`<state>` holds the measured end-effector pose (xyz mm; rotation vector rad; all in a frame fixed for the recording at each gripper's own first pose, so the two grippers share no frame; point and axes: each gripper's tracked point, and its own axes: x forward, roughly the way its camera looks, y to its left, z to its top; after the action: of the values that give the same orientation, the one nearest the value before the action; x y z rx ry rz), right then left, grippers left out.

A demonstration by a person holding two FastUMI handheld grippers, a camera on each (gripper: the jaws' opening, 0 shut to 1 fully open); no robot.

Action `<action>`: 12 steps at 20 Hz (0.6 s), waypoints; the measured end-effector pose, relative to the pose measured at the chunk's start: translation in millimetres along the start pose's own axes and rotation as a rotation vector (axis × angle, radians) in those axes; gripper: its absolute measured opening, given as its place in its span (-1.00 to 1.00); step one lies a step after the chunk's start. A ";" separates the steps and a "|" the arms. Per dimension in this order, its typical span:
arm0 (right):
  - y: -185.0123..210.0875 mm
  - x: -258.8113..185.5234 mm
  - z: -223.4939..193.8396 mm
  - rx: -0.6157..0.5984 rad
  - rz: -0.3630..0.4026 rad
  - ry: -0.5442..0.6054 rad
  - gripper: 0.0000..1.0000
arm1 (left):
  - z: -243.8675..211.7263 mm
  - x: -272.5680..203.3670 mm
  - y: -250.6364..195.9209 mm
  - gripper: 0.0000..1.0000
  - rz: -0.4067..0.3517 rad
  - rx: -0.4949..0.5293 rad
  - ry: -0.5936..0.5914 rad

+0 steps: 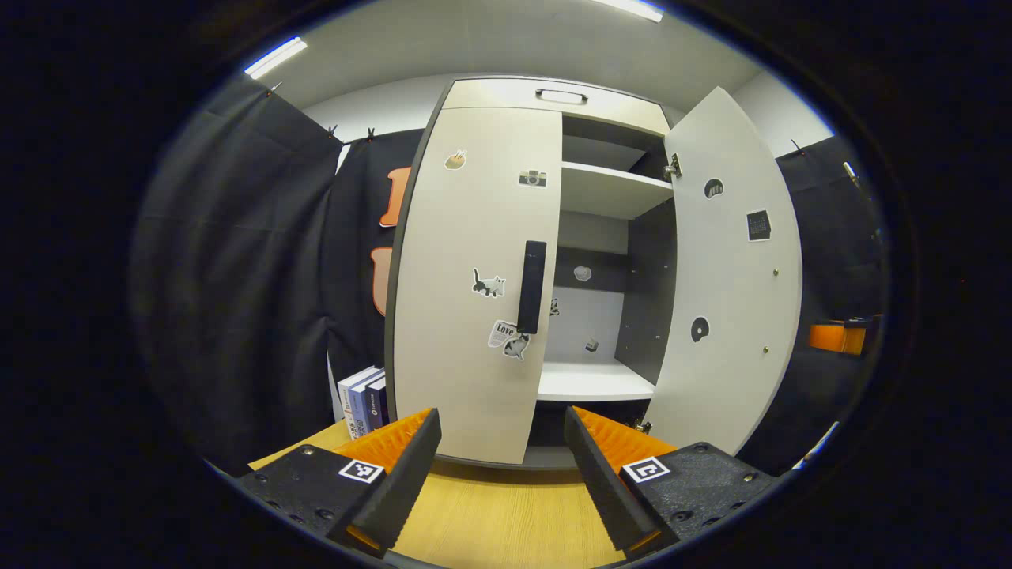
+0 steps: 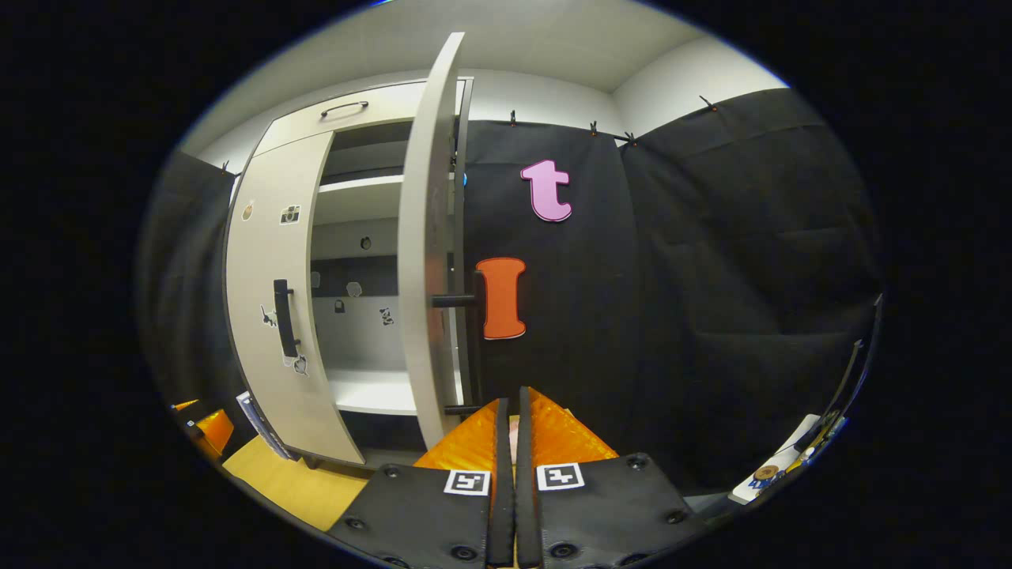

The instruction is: Open the right door of the double-door shoe cabinet with the right hand, and open the left door with the left hand.

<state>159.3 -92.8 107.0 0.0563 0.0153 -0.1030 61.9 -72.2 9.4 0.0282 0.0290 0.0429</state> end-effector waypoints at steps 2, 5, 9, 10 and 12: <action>-7.4 -2.4 -3.2 0.009 -0.002 0.010 -0.84 | 5.5 13.0 -7.0 0.94 0.006 0.010 -0.003; -15.8 -2.0 -6.3 -0.002 0.011 0.027 0.14 | 14.4 40.4 -20.3 0.89 -0.008 0.005 -0.007; -29.9 -3.9 -5.6 0.003 0.030 0.023 0.66 | 19.1 78.3 -33.0 0.89 -0.026 -0.060 0.015; -33.7 -4.8 -3.8 0.009 0.030 0.018 0.87 | 20.4 87.0 -33.8 0.89 -0.030 -0.065 0.019; -46.9 -2.8 -1.0 0.010 0.012 0.005 0.98 | 25.8 106.2 -32.3 0.94 -0.022 -0.052 0.014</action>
<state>151.7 -139.0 103.4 0.0670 0.0197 -0.0907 170.1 -100.6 31.2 -0.0245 0.0417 0.0220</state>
